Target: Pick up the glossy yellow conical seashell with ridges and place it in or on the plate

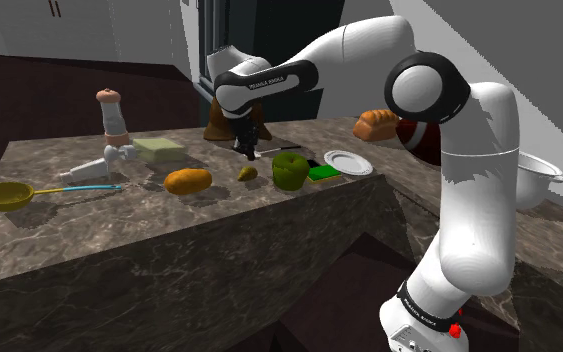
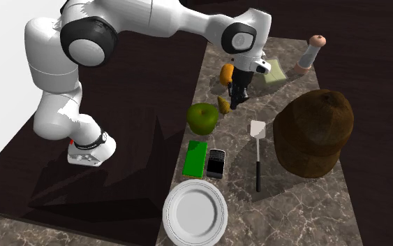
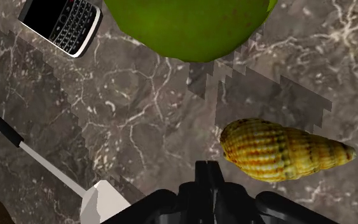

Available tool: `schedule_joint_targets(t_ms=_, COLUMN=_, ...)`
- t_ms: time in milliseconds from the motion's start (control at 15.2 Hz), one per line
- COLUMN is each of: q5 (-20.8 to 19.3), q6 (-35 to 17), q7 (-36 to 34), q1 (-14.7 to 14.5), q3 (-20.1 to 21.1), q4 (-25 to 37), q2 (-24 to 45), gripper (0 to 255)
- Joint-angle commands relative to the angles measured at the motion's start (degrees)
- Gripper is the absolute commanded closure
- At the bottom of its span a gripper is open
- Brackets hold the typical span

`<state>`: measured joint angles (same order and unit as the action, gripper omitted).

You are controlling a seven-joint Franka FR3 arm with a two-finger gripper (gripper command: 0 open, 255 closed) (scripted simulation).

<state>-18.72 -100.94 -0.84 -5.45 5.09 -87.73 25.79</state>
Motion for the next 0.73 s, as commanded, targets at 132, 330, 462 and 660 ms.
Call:
schedule_joint_targets(t_ms=132, q5=0.0, q6=0.0, q7=0.0, q1=0.0, q3=0.0, q4=0.0, q2=0.0, gripper=255)
schedule_joint_targets(t_ms=330, q5=-2.4, q6=-10.0, q7=20.9, q1=2.1, q3=4.3, q4=-10.4, q2=-6.2, gripper=0)
schedule_joint_targets(t_ms=462, q5=-1.2, q6=-20.4, q7=44.6, q1=5.7, q3=8.3, q4=-21.5, q2=-13.3, gripper=0)
schedule_joint_targets(t_ms=660, q5=0.3, q6=-26.0, q7=56.3, q1=7.5, q3=9.5, q4=-26.7, q2=-15.7, gripper=0)
